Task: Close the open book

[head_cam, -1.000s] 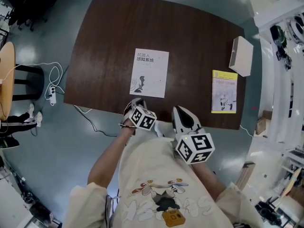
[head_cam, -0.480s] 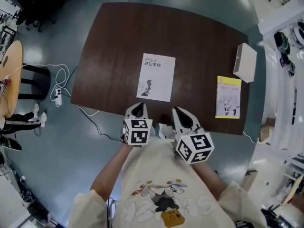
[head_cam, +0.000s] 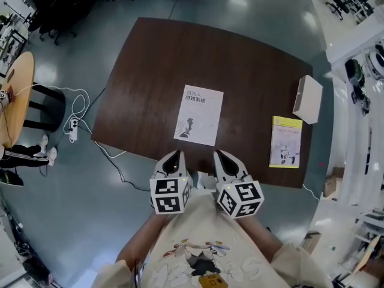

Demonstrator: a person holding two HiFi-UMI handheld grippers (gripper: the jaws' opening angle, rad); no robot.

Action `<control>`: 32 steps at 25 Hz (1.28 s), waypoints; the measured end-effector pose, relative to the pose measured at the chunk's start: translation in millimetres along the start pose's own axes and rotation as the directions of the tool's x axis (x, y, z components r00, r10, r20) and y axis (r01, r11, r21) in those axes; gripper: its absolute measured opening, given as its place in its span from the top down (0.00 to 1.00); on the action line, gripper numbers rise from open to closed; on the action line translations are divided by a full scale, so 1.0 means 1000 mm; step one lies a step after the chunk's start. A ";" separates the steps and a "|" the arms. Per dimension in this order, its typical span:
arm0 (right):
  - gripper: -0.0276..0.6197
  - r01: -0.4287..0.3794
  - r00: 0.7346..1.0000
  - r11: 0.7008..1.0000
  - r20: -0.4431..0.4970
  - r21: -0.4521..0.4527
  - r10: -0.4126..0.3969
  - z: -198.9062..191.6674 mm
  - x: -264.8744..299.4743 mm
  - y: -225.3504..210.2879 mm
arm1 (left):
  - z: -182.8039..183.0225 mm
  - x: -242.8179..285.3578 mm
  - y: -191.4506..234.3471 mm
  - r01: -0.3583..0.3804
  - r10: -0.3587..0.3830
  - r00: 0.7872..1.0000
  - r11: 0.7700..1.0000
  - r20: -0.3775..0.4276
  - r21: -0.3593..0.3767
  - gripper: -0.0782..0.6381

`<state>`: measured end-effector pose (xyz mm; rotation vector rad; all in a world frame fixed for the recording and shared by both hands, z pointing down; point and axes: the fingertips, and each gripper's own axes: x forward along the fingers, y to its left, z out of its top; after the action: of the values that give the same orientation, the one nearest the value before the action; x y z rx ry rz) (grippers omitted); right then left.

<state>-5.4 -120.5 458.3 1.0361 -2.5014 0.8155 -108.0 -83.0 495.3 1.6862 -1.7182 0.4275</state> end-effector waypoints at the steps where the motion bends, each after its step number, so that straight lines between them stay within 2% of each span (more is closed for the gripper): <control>1: 0.95 0.000 1.000 1.000 0.001 -0.001 0.000 0.001 0.001 0.001 | 0.006 -0.005 0.000 0.000 0.000 1.000 1.000 0.018 -0.017 0.88; 5: 0.95 0.005 1.000 1.000 0.008 -0.009 -0.005 0.003 0.001 0.004 | 0.026 -0.023 -0.006 0.028 -0.023 0.997 0.997 0.074 -0.074 0.88; 8: 0.95 0.008 1.000 1.000 0.013 -0.014 -0.007 0.004 0.000 0.005 | 0.036 -0.032 -0.012 0.035 -0.029 0.994 0.998 0.109 -0.054 0.88; 17: 0.95 0.019 0.999 0.996 0.030 -0.085 -0.017 0.012 0.005 0.010 | 0.035 -0.031 -0.008 0.020 -0.014 0.993 0.998 0.116 -0.055 0.88; 22: 0.95 0.008 0.999 0.996 0.038 -0.089 -0.004 0.020 0.008 0.010 | 0.042 -0.030 -0.005 0.014 -0.006 0.992 0.998 0.128 -0.058 0.88; 26: 0.95 -0.038 0.999 0.996 0.003 -0.077 0.038 0.021 0.013 0.009 | 0.046 -0.030 -0.008 0.023 -0.016 0.991 0.999 0.133 -0.046 0.88; 32: 0.95 -0.162 0.984 0.979 -0.091 -0.124 0.151 0.022 0.029 0.018 | 0.052 -0.028 0.001 0.012 -0.004 0.988 0.998 0.152 -0.055 0.88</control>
<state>-40.0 -139.1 447.8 0.7554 -2.5528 0.7089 -123.4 -95.9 439.8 1.7228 -1.8142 0.2500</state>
